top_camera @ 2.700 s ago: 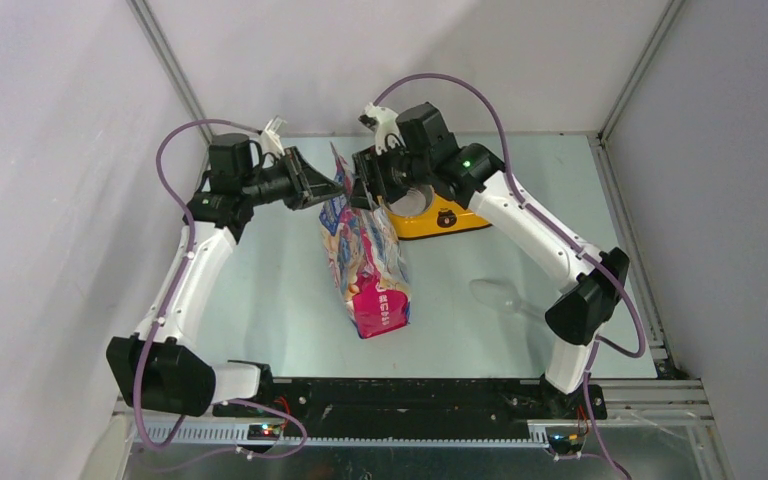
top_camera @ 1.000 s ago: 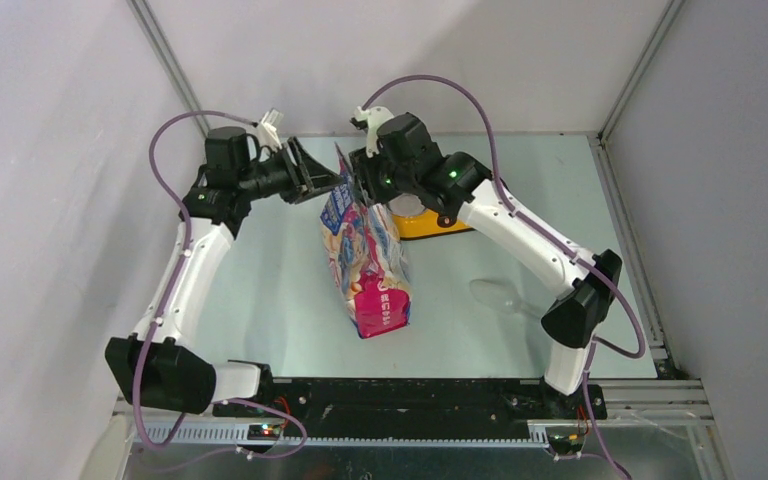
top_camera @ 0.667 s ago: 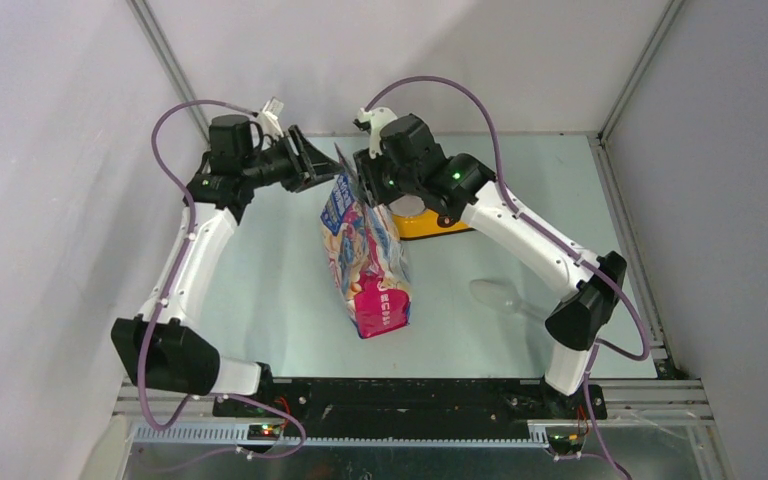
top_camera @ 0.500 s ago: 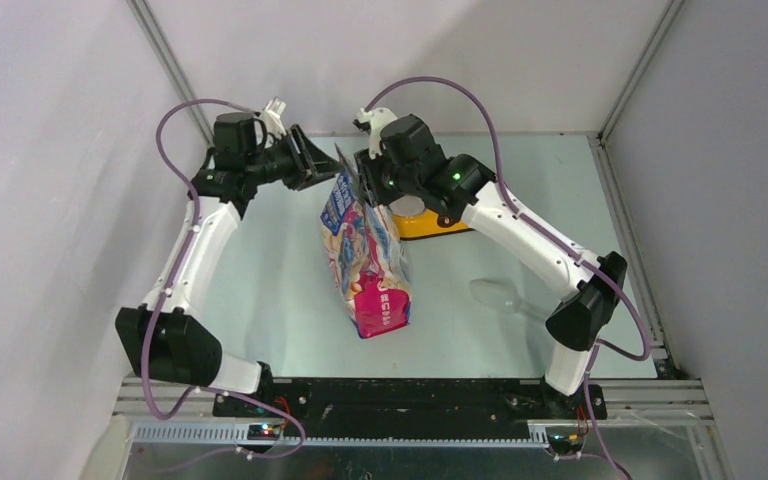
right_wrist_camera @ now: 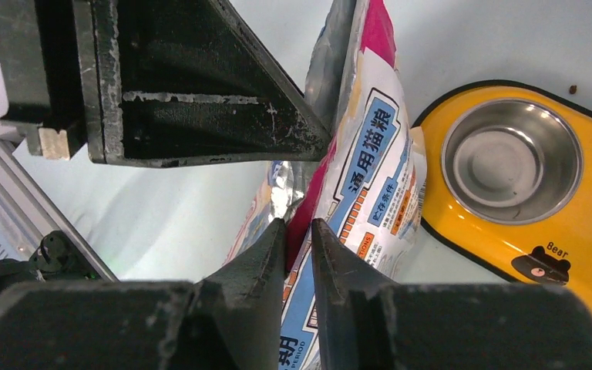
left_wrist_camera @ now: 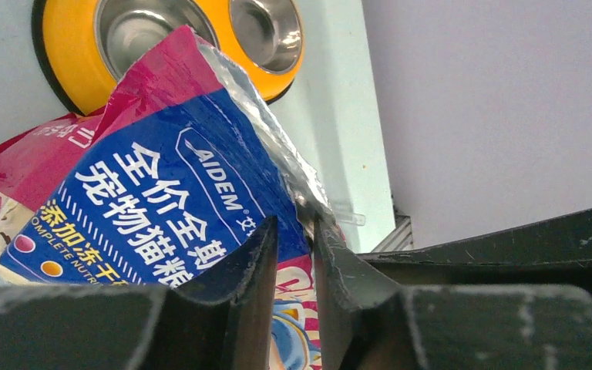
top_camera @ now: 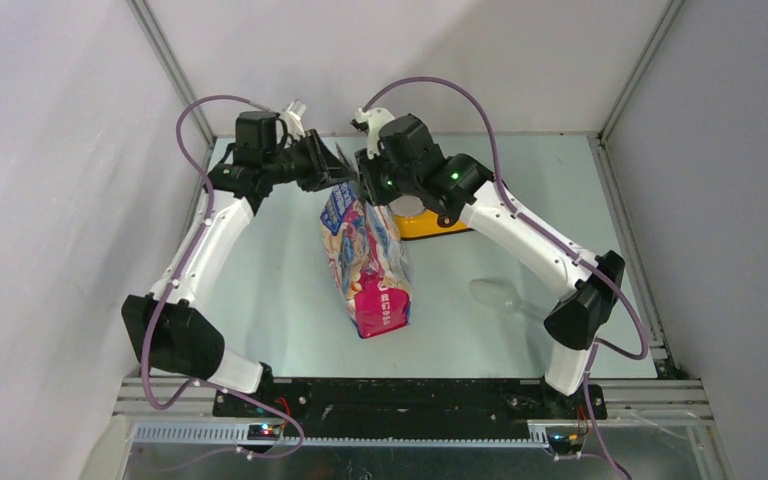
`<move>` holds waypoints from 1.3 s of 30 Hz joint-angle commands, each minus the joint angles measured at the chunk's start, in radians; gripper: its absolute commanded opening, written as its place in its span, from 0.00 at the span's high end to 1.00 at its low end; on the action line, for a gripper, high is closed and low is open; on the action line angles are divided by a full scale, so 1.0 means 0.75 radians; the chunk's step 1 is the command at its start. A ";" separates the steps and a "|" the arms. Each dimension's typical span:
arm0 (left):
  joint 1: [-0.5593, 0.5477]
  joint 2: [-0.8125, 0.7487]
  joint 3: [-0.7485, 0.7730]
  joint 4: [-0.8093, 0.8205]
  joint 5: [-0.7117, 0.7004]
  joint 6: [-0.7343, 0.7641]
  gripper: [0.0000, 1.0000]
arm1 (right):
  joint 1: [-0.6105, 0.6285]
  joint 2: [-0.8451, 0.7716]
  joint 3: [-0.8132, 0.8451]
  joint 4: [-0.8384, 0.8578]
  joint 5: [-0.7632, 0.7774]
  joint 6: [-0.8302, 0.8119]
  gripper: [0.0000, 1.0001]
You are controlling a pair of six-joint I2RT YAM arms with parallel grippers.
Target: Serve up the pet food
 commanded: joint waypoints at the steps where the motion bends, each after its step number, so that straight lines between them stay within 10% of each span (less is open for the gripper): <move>1: -0.026 0.006 0.064 -0.095 -0.131 0.083 0.75 | -0.006 0.043 0.041 -0.051 0.035 -0.022 0.80; 12: -0.032 0.005 0.049 -0.137 -0.167 0.111 0.99 | -0.022 0.113 0.111 -0.070 0.175 0.000 0.77; 17: -0.035 0.004 0.048 -0.119 -0.113 0.100 1.00 | -0.033 0.162 0.140 -0.060 0.122 -0.009 0.75; 21: -0.047 -0.001 0.063 -0.173 -0.147 0.142 1.00 | -0.034 0.204 0.202 -0.057 0.202 -0.044 1.00; 34: 0.007 -0.083 0.076 -0.439 -0.480 0.299 1.00 | -0.114 0.092 0.191 -0.041 0.205 -0.077 1.00; 39: 0.018 -0.101 0.065 -0.378 -0.392 0.273 1.00 | -0.122 0.049 0.112 -0.032 0.028 -0.056 0.79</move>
